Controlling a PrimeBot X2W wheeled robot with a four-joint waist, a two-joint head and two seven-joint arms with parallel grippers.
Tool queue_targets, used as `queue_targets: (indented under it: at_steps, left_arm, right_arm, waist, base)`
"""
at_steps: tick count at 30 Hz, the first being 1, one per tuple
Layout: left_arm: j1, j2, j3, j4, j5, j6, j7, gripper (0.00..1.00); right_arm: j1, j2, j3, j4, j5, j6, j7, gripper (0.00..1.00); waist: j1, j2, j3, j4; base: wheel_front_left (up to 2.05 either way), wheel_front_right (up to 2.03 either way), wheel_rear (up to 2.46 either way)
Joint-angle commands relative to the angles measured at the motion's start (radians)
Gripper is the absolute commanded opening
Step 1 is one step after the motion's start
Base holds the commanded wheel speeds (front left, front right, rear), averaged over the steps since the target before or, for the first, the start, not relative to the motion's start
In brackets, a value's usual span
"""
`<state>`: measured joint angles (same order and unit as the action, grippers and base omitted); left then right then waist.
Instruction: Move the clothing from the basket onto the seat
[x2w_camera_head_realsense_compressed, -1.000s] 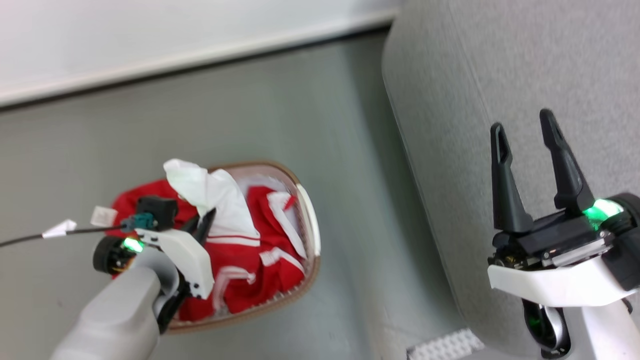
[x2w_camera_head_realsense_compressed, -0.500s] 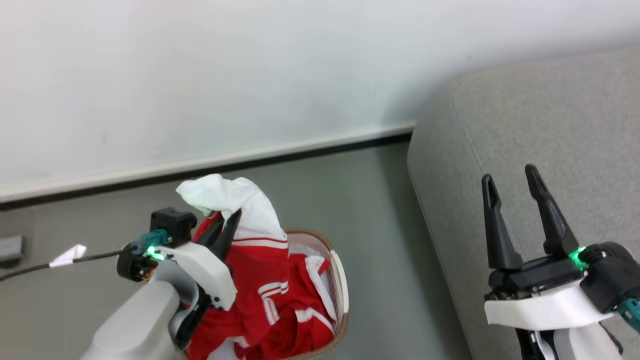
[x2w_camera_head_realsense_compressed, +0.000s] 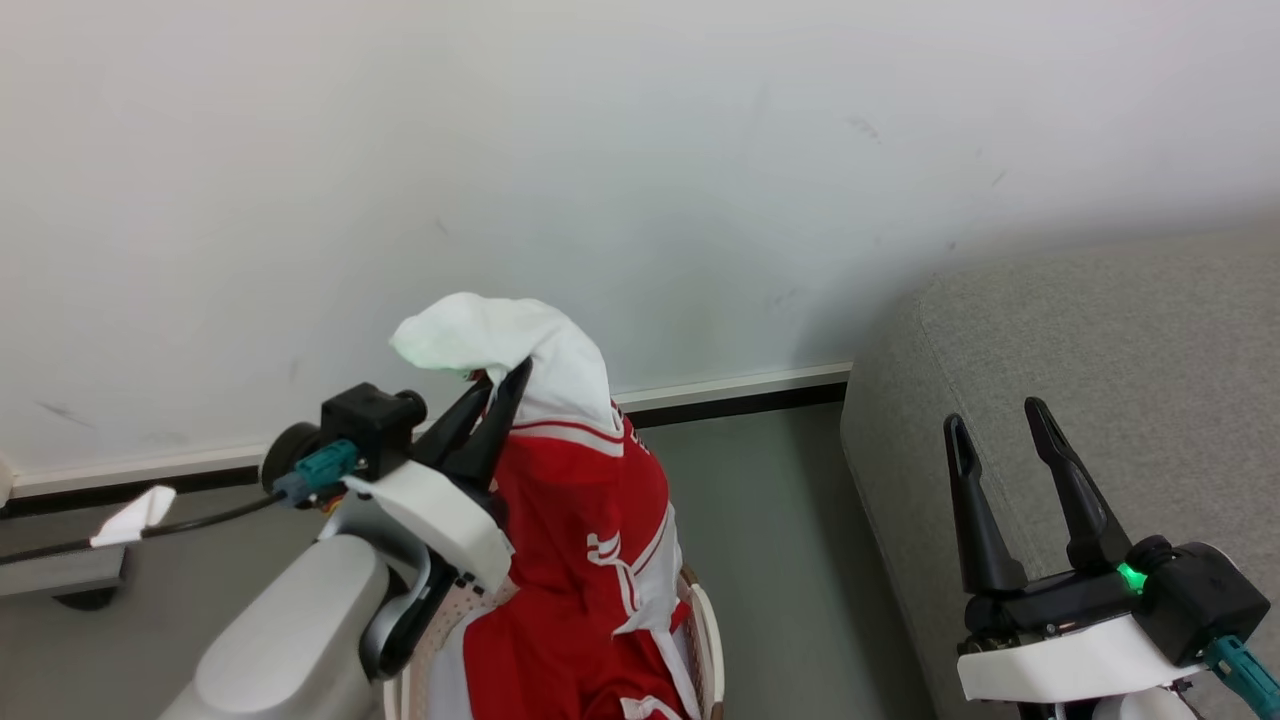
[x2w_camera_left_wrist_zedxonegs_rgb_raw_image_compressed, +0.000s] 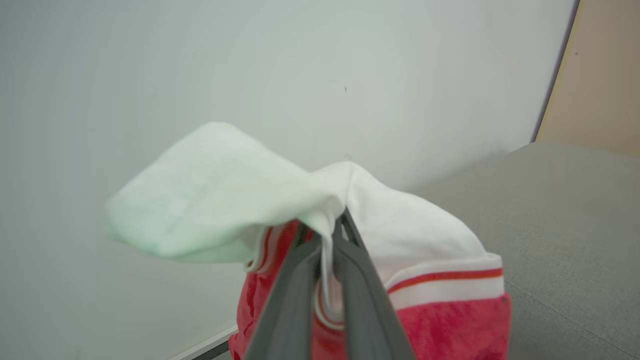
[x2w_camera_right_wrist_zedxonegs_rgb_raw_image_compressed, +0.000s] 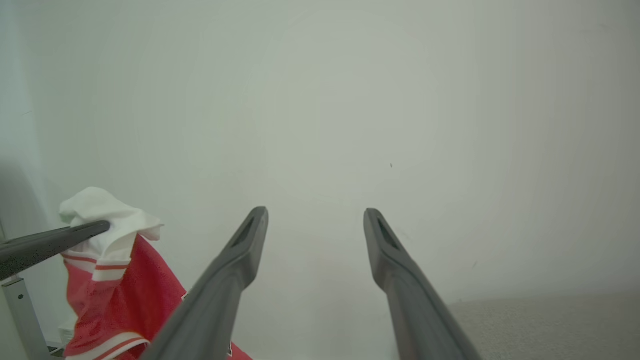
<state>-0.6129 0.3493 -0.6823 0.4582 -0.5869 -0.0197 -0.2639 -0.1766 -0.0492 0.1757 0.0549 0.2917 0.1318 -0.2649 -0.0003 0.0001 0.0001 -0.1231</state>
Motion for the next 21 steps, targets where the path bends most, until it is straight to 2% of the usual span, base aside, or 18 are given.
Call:
queue_targets:
  at_steps: [1,11,21]
  left_arm:
    - [-0.014,0.009,0.004,-0.023,0.01,0.01,0.002,0.0]
    - [-0.033,0.039,0.009,-0.165,0.017,0.05,0.056,0.0]
    - [-0.031,0.055,0.013,-0.218,0.005,0.067,0.076,0.0]
  right_arm:
    - [0.019,-0.002,-0.001,0.001,0.004,-0.002,0.001,1.0]
    - [0.038,-0.002,0.02,0.01,0.019,-0.002,0.001,1.0]
    - [0.017,-0.002,0.085,0.034,0.028,-0.002,0.001,1.0]
  waist:
    - [0.0003,-0.0001,-0.005,0.003]
    - [0.0003,-0.0001,-0.008,0.009]
    - [0.0003,-0.0001,-0.007,0.015]
  base:
    - [0.0,0.0,0.0]
    - [0.0,0.0,0.0]
    - [0.0,0.0,0.0]
